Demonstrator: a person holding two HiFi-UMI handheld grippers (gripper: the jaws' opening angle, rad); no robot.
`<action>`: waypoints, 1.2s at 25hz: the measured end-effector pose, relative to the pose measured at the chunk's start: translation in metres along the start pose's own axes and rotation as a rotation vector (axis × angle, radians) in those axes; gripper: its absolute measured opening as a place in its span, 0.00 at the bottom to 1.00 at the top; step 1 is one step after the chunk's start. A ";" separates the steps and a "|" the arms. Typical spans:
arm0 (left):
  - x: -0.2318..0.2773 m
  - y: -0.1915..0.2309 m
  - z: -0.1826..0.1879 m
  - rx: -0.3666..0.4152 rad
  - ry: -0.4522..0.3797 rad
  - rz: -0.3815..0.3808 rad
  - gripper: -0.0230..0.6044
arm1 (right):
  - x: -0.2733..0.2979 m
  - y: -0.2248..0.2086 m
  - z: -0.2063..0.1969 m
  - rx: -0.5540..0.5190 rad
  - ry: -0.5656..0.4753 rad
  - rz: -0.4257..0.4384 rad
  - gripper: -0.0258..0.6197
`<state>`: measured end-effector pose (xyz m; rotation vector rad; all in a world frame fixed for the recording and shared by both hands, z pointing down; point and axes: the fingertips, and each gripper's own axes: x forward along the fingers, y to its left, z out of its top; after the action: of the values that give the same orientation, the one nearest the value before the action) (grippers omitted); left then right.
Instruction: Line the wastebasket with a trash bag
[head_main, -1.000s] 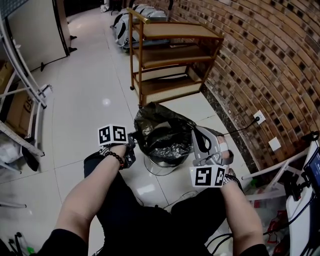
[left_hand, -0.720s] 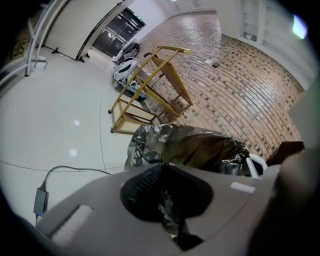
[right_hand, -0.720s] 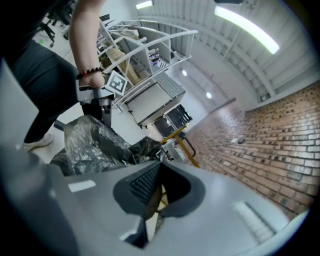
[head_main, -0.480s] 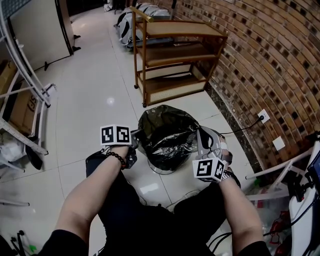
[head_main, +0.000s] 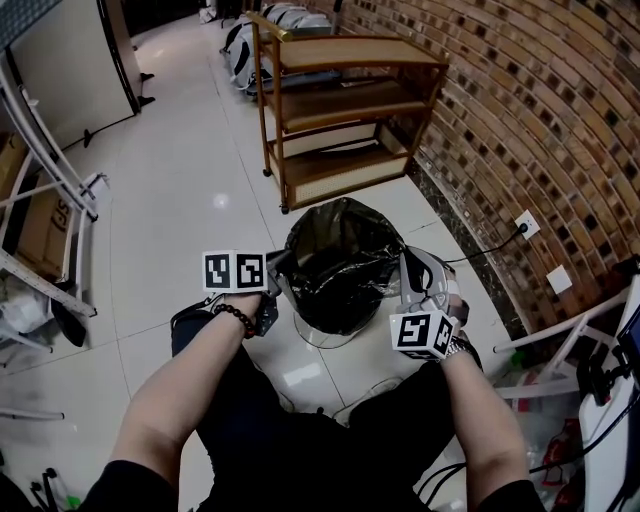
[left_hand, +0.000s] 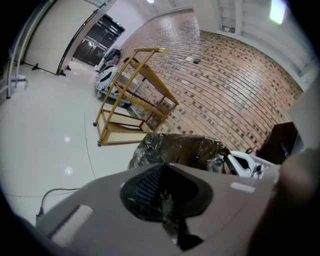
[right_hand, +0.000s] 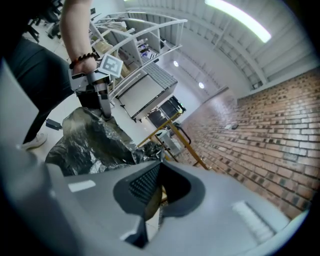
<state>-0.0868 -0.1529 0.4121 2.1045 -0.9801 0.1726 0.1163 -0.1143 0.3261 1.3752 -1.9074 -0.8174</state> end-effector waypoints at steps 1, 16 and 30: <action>0.001 -0.002 0.000 0.018 0.000 0.000 0.04 | -0.001 0.000 -0.003 0.004 0.005 -0.001 0.04; 0.018 -0.029 0.010 0.186 -0.074 -0.076 0.04 | 0.009 -0.005 -0.034 0.047 0.050 -0.027 0.04; 0.024 -0.019 -0.055 0.296 -0.012 -0.067 0.04 | -0.003 0.028 -0.065 0.095 0.089 0.027 0.04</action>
<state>-0.0469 -0.1207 0.4478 2.4062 -0.9351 0.2858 0.1531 -0.1121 0.3867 1.4152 -1.9130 -0.6485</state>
